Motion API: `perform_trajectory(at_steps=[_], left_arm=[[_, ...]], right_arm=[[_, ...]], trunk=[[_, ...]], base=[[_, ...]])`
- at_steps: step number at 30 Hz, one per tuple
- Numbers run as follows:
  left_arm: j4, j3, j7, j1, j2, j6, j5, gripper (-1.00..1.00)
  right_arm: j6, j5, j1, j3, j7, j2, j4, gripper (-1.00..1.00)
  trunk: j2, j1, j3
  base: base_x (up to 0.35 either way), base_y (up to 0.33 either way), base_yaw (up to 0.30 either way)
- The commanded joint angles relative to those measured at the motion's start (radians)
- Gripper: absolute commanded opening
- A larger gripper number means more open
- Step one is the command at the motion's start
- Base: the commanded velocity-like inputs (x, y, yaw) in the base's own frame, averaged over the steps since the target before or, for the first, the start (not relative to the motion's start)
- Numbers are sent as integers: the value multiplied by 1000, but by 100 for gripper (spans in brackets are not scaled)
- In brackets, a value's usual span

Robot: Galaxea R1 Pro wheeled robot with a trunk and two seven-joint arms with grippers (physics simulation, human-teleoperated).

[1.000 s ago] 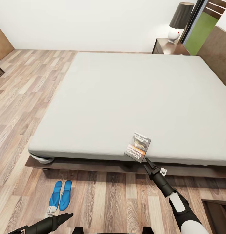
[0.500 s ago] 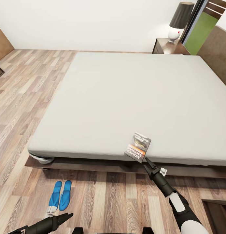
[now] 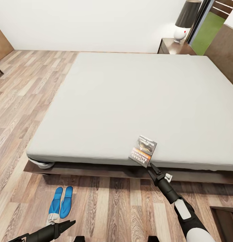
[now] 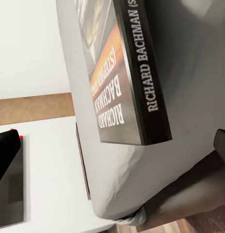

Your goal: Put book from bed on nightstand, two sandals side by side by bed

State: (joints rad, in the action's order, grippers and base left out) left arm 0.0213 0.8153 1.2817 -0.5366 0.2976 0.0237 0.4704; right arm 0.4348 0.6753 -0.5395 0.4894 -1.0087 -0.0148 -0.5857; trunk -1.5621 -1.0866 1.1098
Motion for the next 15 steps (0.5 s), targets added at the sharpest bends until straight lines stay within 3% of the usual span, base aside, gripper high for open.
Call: perform_trajectory(at_steps=[1, 15], left_arm=[[0, 8, 2, 0, 0, 2, 10, 100], [0, 8, 2, 0, 0, 2, 10, 100]], right_arm=[[9, 1, -1, 5, -2, -1, 0, 100], [9, 1, -1, 3, -2, -2, 0, 100]], trunk=[[0, 0, 0], [0, 0, 0]], base=[[0, 0, 0], [0, 0, 0]])
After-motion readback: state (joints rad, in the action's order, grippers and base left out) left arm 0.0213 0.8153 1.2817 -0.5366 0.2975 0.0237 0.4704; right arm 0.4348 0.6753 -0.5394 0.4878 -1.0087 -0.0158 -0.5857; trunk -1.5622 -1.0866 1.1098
